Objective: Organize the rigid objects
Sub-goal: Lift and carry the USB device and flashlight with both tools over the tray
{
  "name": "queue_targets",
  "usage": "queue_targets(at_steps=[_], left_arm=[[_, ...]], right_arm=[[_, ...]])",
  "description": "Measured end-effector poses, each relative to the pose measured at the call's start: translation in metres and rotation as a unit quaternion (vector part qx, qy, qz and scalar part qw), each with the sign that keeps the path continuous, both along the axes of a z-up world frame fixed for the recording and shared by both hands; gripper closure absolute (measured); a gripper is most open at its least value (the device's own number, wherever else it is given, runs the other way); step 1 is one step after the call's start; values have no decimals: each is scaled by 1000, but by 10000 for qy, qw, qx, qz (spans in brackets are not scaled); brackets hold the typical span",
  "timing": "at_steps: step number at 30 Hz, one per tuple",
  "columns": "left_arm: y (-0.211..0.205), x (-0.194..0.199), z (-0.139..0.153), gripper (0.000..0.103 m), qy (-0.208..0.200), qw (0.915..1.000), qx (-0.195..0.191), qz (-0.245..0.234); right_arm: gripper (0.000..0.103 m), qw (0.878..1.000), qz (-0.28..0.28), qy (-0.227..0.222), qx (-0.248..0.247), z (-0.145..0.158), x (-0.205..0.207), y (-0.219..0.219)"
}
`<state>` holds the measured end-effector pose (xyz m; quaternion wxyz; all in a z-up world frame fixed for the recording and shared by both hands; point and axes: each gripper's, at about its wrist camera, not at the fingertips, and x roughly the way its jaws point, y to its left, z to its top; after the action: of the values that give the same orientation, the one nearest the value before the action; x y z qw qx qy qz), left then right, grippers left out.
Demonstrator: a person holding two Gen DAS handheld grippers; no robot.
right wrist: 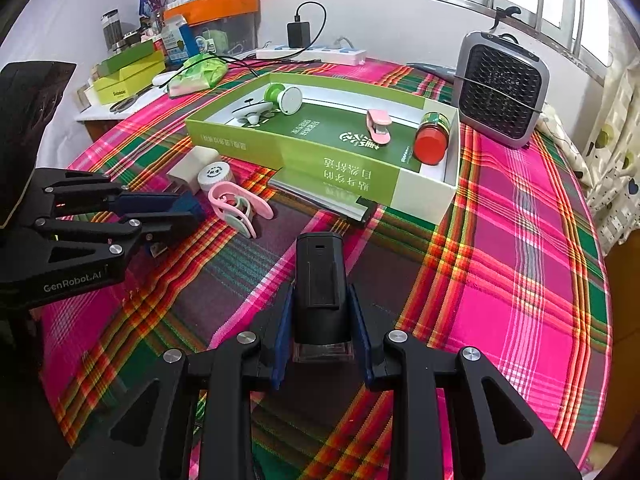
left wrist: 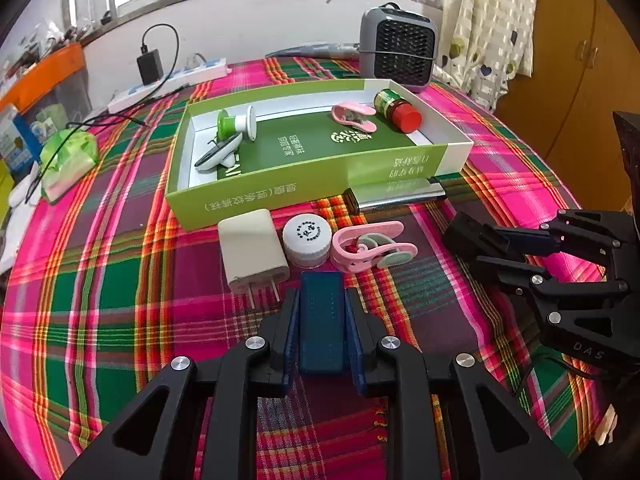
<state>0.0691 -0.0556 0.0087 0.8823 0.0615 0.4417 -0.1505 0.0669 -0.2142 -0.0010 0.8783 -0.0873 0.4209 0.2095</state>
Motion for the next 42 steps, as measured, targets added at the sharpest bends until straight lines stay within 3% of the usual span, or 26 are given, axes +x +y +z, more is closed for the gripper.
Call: queue_targets(at_steps=[17, 42], left_arm=[[1, 0, 1, 82, -7, 10000, -60, -10], [7, -6, 27, 82, -232, 9991, -352, -51]], right_arm=[[74, 9999, -111, -3, -5, -1, 1, -1], [74, 9993, -260, -165, 221, 18, -10, 1]])
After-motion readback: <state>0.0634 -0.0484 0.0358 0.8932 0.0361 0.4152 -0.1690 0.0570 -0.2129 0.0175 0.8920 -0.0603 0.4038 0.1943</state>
